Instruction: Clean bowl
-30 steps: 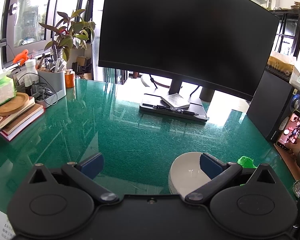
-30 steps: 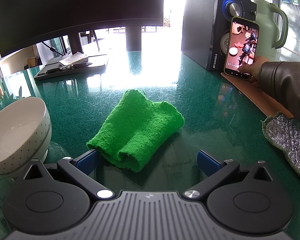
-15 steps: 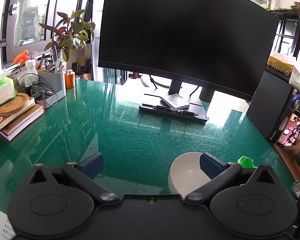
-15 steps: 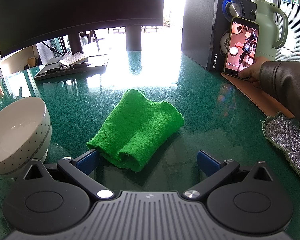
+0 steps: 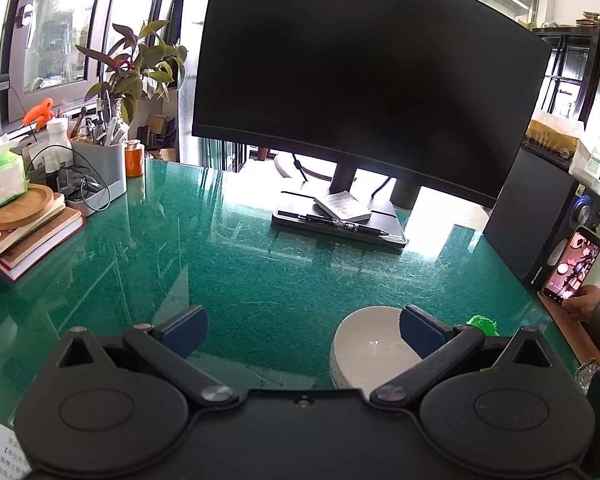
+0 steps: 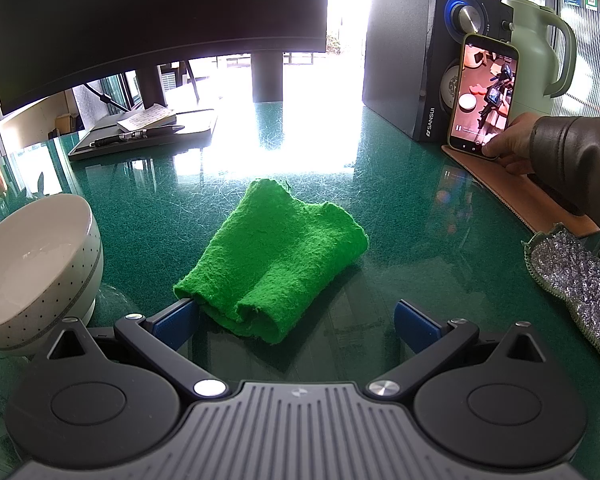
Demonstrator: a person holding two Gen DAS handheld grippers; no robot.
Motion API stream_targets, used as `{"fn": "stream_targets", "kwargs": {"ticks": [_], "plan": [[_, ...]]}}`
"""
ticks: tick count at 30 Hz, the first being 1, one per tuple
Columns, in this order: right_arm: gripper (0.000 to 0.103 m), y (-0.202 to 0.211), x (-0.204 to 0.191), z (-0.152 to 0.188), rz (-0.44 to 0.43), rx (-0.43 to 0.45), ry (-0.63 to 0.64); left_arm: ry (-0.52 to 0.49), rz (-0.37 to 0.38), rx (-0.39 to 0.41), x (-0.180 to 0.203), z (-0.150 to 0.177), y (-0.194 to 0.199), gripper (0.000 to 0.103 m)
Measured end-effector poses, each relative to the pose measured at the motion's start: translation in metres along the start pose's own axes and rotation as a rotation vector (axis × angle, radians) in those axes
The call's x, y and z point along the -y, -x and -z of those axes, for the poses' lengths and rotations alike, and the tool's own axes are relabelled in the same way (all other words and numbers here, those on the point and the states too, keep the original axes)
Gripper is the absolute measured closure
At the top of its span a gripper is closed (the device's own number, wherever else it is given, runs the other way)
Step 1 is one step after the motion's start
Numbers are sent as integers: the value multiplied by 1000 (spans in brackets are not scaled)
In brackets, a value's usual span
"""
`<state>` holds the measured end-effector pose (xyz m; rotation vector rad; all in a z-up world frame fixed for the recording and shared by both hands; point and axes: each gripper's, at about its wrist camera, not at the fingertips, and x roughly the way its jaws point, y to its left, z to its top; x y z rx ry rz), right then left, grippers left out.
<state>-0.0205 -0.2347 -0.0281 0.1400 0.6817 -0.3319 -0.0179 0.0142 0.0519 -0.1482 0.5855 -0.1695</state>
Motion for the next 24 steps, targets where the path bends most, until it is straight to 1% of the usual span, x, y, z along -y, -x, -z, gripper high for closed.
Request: {"fn": "stream_targets", "kwargs": {"ticks": [6,14,24], "plan": [[0,0,0,0,0,0,0,-9,28,3,1,0,2,0],[0,0,0,0,0,0,0,-7,87,8,-1,3,2,0],[0,0,0,0,0,0,0,26,158,-24,-10,11,-4,0]]}}
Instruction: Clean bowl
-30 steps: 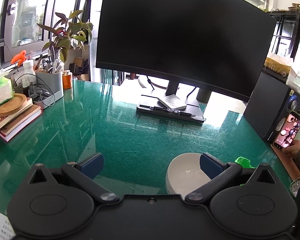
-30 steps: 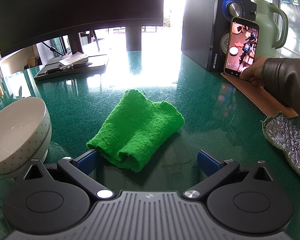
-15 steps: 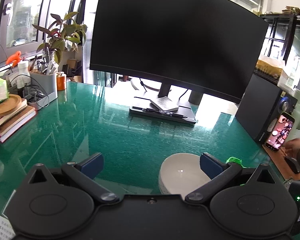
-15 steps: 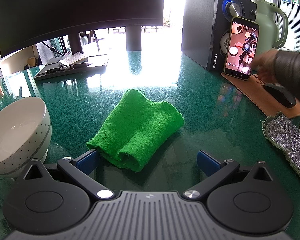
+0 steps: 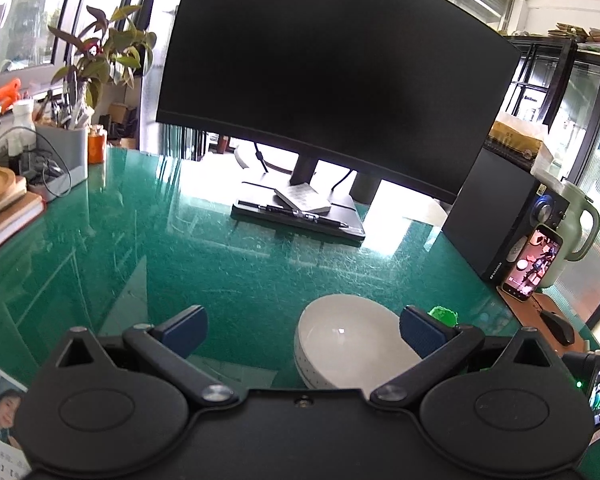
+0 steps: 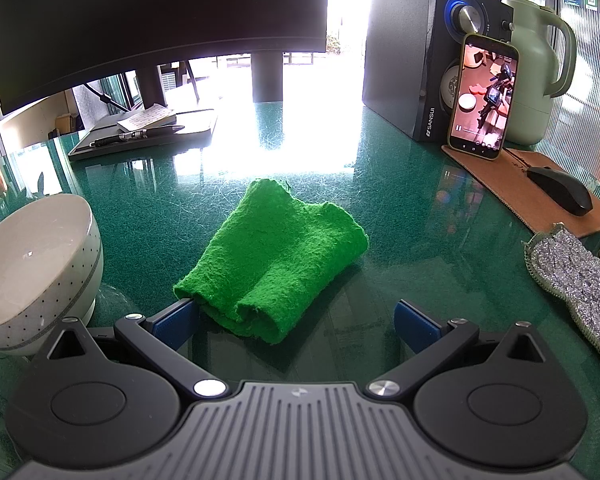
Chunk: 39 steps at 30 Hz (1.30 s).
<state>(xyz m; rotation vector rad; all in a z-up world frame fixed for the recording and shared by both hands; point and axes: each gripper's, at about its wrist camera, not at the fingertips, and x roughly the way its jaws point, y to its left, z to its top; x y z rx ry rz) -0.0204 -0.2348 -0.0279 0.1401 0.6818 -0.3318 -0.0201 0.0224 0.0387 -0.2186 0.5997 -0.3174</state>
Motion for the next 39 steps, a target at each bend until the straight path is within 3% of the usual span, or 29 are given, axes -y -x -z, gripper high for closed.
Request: {"fn": "stream_targets", "kwargs": {"ticks": [9,39], "plan": [[0,0,0,0,0,0,0,-21,34,14,3,0,8,0],[0,0,0,0,0,0,0,-25,26,-4,5,0,5,0]]}}
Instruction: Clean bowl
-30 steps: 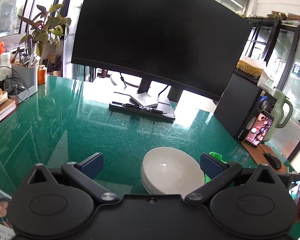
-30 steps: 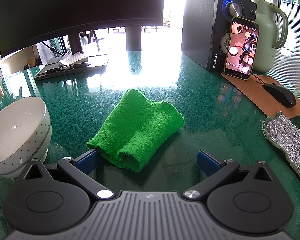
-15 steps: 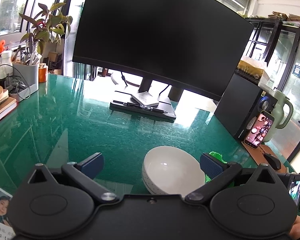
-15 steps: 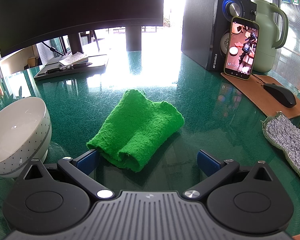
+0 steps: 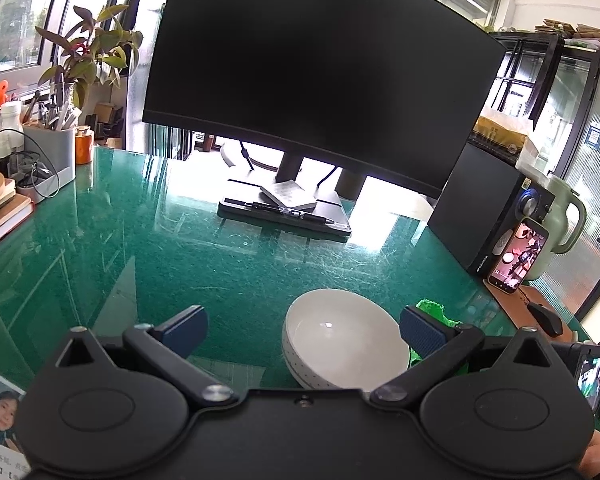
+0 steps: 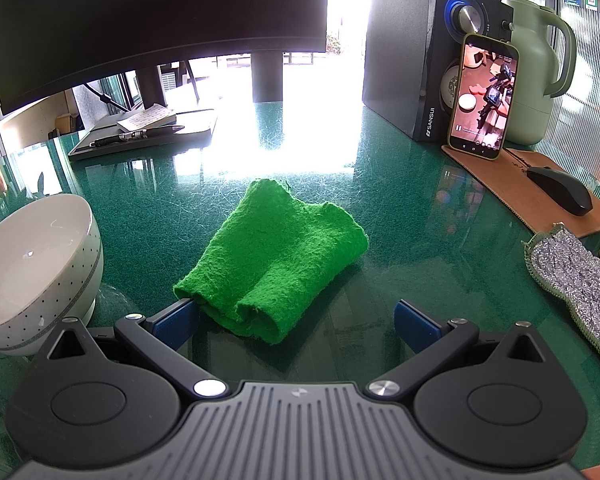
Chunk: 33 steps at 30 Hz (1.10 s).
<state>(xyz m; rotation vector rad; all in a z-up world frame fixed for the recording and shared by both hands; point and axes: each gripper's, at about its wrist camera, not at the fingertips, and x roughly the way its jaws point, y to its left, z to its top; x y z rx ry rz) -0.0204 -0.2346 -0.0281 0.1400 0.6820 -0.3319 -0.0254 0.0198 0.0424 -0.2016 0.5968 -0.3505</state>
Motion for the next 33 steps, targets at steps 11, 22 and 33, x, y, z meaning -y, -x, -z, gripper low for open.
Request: {"fn": "stream_targets", "kwargs": {"ticks": [11,22,33], "plan": [[0,0,0,0,0,0,0,2,-1,-7,-1,1,-2,0],[0,0,-1,0,7,0,-4,16,-28,-24,-5,5,-11,0],[0,1,7,-5,-63,-42,37,93,28,-108,-20,9,-43,11]]}}
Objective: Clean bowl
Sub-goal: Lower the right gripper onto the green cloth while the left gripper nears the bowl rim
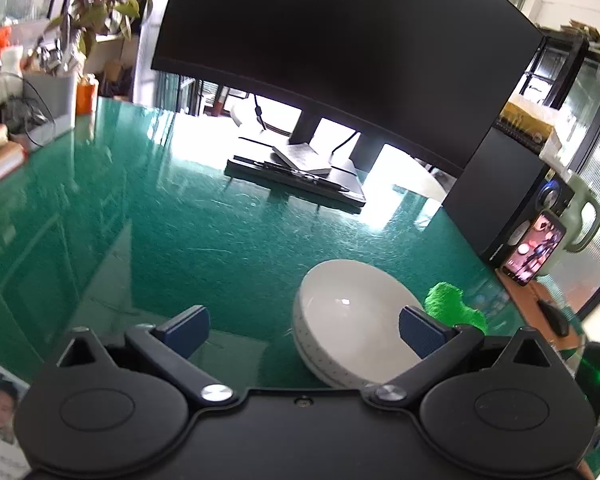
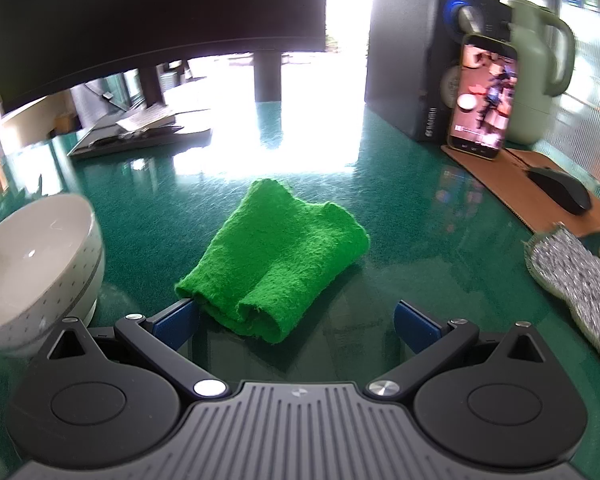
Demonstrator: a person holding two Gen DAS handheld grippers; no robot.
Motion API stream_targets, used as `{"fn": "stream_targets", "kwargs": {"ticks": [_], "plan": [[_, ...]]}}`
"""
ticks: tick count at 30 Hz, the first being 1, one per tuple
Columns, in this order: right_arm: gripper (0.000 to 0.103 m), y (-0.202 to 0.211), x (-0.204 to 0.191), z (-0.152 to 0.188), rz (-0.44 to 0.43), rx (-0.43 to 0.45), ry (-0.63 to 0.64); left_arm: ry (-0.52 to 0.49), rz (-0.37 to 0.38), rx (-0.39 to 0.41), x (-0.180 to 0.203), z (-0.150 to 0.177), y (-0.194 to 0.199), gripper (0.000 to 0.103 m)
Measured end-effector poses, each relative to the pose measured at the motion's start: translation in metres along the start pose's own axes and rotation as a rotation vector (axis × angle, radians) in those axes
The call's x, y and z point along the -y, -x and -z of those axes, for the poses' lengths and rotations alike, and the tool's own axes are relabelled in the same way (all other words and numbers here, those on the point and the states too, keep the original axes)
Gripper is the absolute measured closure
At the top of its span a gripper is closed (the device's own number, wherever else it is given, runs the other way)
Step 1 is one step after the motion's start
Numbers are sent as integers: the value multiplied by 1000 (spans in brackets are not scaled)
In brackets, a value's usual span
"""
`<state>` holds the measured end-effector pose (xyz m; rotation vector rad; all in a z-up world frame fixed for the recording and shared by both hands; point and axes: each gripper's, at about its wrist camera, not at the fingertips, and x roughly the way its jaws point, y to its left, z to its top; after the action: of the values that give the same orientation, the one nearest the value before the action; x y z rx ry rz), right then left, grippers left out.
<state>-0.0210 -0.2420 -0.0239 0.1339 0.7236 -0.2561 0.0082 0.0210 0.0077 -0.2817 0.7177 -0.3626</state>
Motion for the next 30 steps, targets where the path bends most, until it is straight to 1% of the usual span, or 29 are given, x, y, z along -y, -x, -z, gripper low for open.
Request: {"fn": "stream_targets", "kwargs": {"ticks": [2,4,5,6,7,8,9,11,12,13,16,18,19,20,22,24,26,28,30], "plan": [[0,13,9,0,20,43,-34,4,20,-44,-4,-3,-11,38],[0,25,11,-1,22,92,-23,-1,32,-80,-5,-4,-19,45],[0,36,7,-2,23,162,21,-7,35,-89,-5,-3,-23,51],[0,42,5,-3,26,195,44,-14,37,-102,-4,-2,-28,54],[1,44,2,-3,34,218,68,-19,41,-114,-4,-2,-32,58],[5,43,-2,-6,29,232,99,-23,46,-121,-3,-1,-34,63],[10,41,-6,-9,20,240,132,-26,53,-128,-3,0,-36,65],[40,30,-13,-15,-37,203,159,-28,59,-134,-3,1,-37,68],[46,24,-16,-17,-59,176,165,-28,58,-136,-4,1,-38,68],[49,21,-17,-18,-64,168,167,-27,57,-138,-5,1,-40,69],[48,10,-22,-22,-63,144,156,-22,57,-144,-7,0,-42,69],[45,4,-22,-27,-59,120,140,-20,63,-145,-8,0,-43,69],[42,2,-22,-28,-59,110,135,-20,66,-145,-8,0,-44,69],[37,-3,-20,-32,-59,84,120,-22,67,-146,-8,0,-45,69],[30,-14,-16,-38,-67,28,89,-28,71,-147,-6,1,-46,69],[30,-21,-13,-41,-89,-8,71,-32,76,-147,-5,2,-45,69],[29,-25,-13,-40,-90,-21,76,-31,79,-145,-5,2,-44,69],[27,-31,-14,-38,-101,-57,78,-31,80,-143,-5,2,-43,69],[31,-31,-15,-33,-106,-41,86,-33,80,-141,-5,2,-43,68]]}}
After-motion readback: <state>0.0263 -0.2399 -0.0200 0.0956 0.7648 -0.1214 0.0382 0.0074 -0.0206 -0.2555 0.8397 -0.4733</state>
